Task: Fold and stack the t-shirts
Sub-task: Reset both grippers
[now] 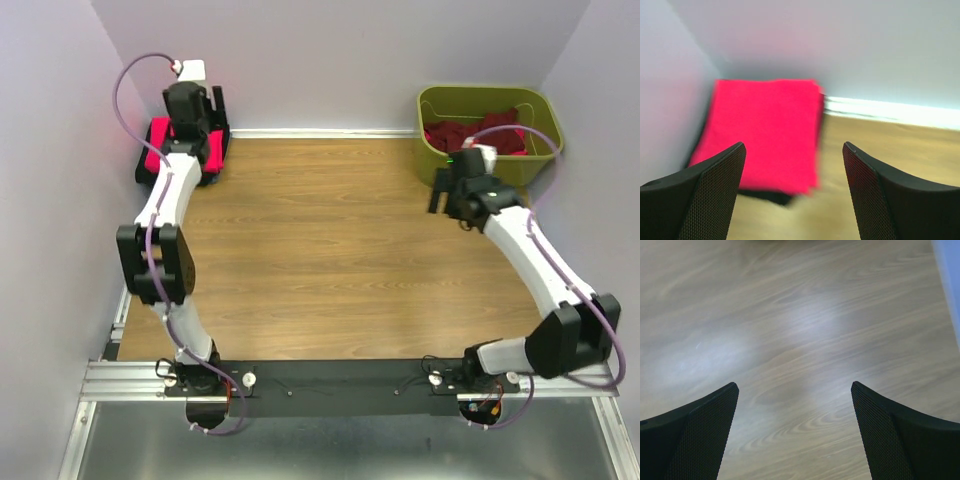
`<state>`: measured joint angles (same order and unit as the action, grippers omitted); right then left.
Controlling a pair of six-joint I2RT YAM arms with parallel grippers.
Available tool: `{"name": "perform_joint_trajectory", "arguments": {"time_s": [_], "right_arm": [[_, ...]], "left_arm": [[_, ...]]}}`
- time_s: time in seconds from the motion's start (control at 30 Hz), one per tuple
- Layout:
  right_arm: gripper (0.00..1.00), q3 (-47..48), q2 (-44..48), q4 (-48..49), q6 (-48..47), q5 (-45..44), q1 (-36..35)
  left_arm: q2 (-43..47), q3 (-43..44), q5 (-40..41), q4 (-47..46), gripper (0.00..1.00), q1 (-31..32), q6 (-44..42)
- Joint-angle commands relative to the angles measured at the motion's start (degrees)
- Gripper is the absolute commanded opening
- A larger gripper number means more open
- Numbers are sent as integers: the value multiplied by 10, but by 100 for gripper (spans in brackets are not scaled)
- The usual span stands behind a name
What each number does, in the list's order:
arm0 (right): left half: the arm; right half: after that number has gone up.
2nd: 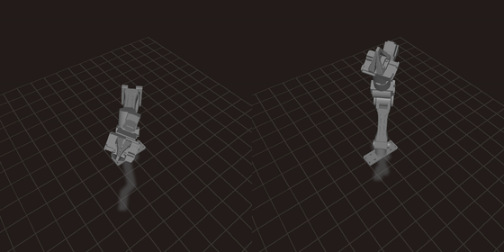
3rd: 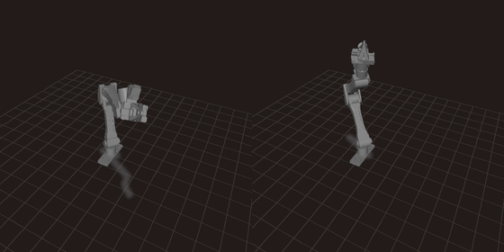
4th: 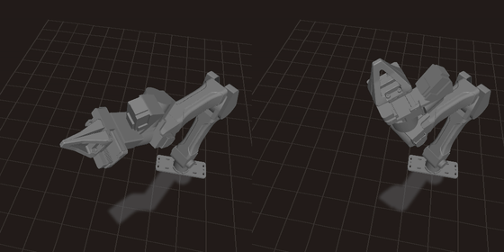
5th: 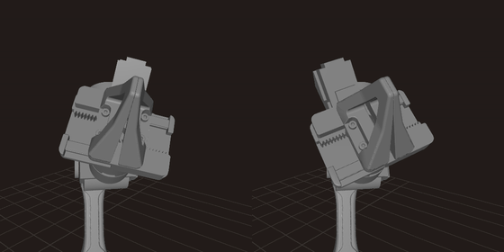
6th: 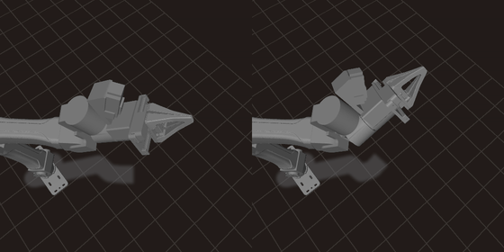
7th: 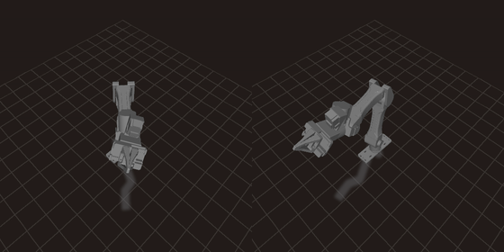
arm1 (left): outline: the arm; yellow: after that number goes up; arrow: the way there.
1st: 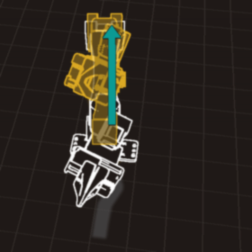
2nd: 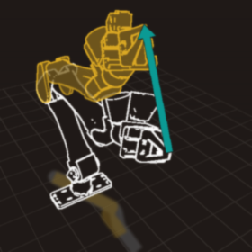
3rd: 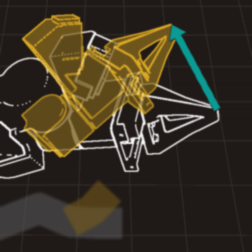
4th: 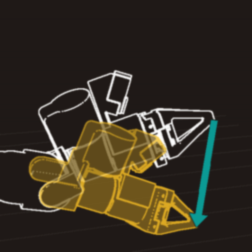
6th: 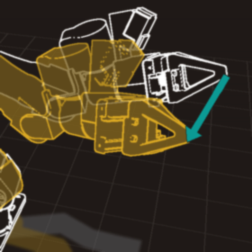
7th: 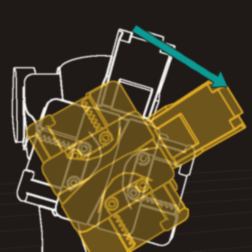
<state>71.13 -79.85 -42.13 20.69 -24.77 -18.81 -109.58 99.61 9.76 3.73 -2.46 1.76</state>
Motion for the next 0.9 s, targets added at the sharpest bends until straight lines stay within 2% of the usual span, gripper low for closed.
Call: {"name": "perform_joint_trajectory", "arguments": {"time_s": [0.0,0.03,0.2,0.27,0.3,0.53,0.73,0.87], "right_arm": [[100,2,80,-8,21,4,96],[100,0,96,-8,20,-10,98],[100,-35,210,-16,22,-57,93],[100,-43,260,-19,21,-85,79],[100,-51,292,-20,16,-105,67],[100,-98,399,-16,9,-128,45],[100,-137,497,21,-27,-104,45],[100,-147,525,28,-43,-96,45]], "left_arm": [[130,-121,10,4,86,53,104],[190,-174,13,7,86,63,114],[384,-307,69,65,86,142,162],[488,-363,90,91,86,153,191],[557,-393,104,134,86,156,207],[822,-457,210,239,86,157,228],[950,-475,262,248,86,157,243],[995,-508,287,250,86,157,280]]}}
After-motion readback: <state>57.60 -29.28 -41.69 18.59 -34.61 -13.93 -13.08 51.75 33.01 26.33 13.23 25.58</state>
